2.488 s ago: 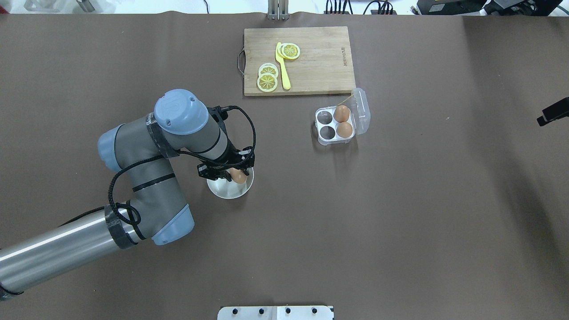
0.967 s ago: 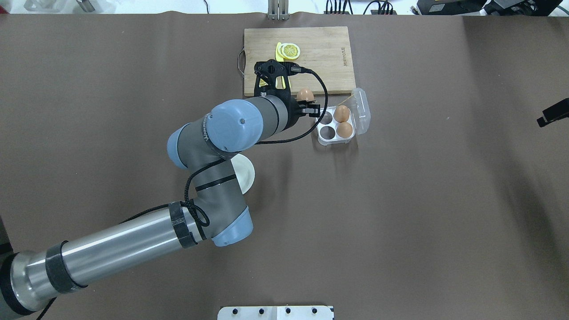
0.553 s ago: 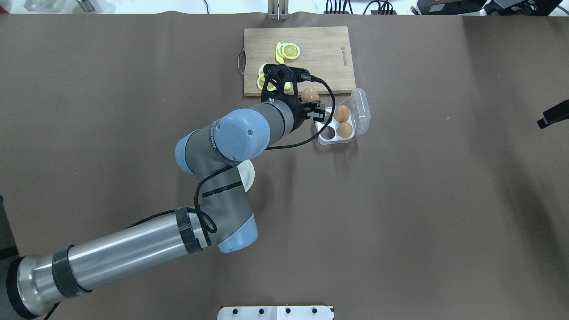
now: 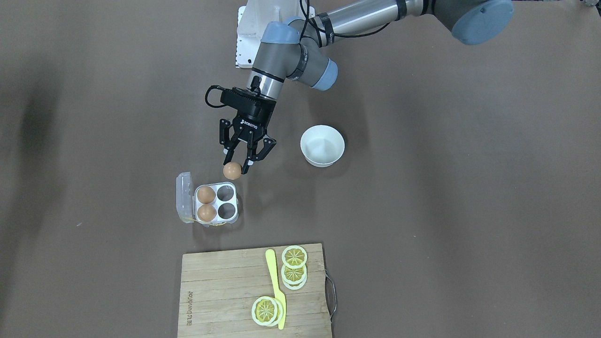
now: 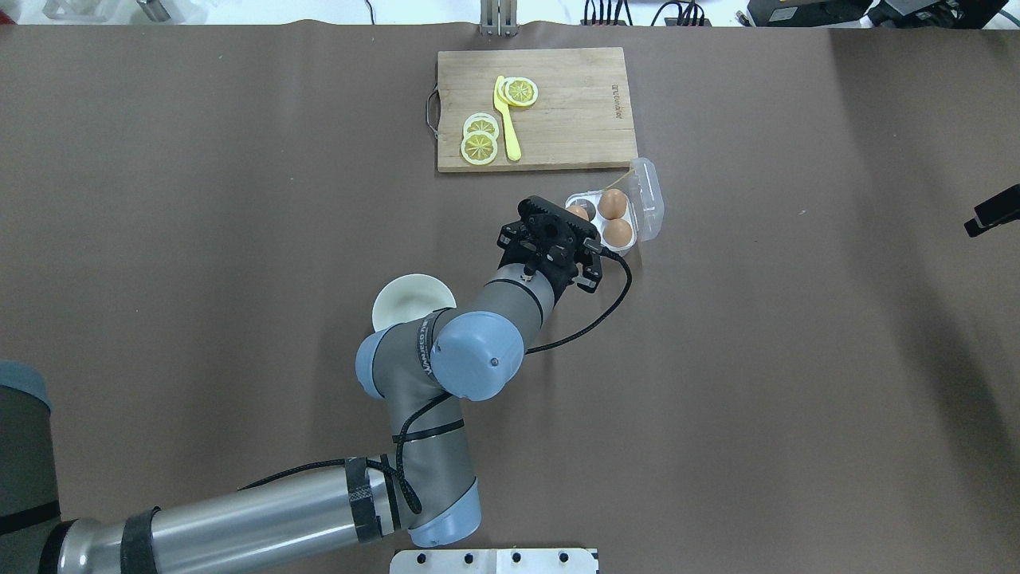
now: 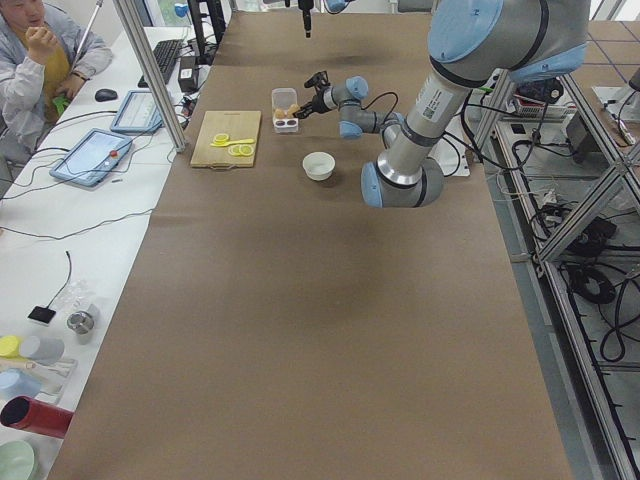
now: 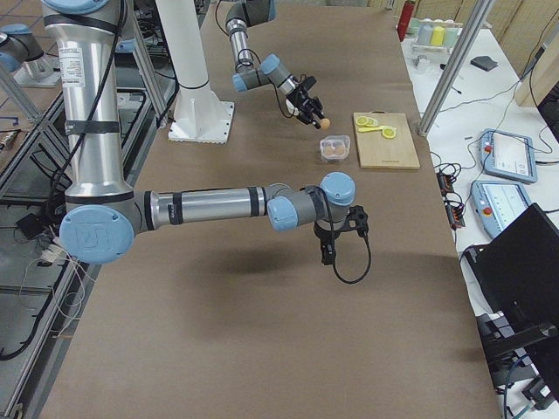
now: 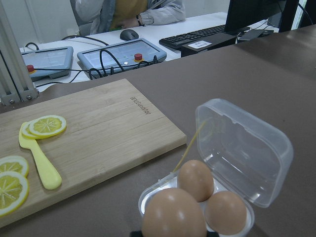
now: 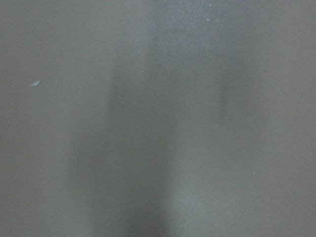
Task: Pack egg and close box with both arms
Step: 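Lower the egg into the empty slot and open the left gripper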
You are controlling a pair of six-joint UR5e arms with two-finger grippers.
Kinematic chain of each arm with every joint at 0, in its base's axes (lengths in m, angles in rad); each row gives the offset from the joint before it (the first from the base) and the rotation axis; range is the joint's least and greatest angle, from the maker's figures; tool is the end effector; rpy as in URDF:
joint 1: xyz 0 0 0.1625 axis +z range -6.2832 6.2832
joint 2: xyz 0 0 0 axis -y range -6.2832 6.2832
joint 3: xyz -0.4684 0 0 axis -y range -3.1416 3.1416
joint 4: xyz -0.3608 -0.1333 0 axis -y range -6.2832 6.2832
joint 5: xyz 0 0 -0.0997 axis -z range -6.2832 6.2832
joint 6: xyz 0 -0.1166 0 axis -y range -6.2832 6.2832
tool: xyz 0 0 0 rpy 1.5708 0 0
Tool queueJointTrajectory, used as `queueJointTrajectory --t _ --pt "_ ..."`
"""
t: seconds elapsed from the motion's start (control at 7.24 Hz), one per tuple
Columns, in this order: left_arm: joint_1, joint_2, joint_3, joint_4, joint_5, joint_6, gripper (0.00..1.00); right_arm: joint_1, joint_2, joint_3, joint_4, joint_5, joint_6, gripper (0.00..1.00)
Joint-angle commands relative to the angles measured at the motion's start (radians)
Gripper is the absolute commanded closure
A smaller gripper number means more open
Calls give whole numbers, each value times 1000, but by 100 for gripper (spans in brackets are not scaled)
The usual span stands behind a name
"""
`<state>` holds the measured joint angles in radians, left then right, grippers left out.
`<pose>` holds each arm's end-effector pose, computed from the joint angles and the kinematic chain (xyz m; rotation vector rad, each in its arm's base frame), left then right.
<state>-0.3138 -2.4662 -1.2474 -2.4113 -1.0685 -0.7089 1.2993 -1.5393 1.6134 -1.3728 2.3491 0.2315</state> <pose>0.6887 -0.4227 0.1777 1.1044 0.9130 0.0964 -0.0826 -0.4886 0.6571 0.0576 -0.8137 -0.1436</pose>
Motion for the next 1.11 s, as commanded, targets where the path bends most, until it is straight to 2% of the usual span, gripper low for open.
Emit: queueJointTrajectory --t 0.0,0.97 --pt "4 -71 44 7 -22 44 100 0 1 -7 0 7 -1 0" --pt "-47 -126 180 0 -62 52 100 0 1 0 0 12 0 0"
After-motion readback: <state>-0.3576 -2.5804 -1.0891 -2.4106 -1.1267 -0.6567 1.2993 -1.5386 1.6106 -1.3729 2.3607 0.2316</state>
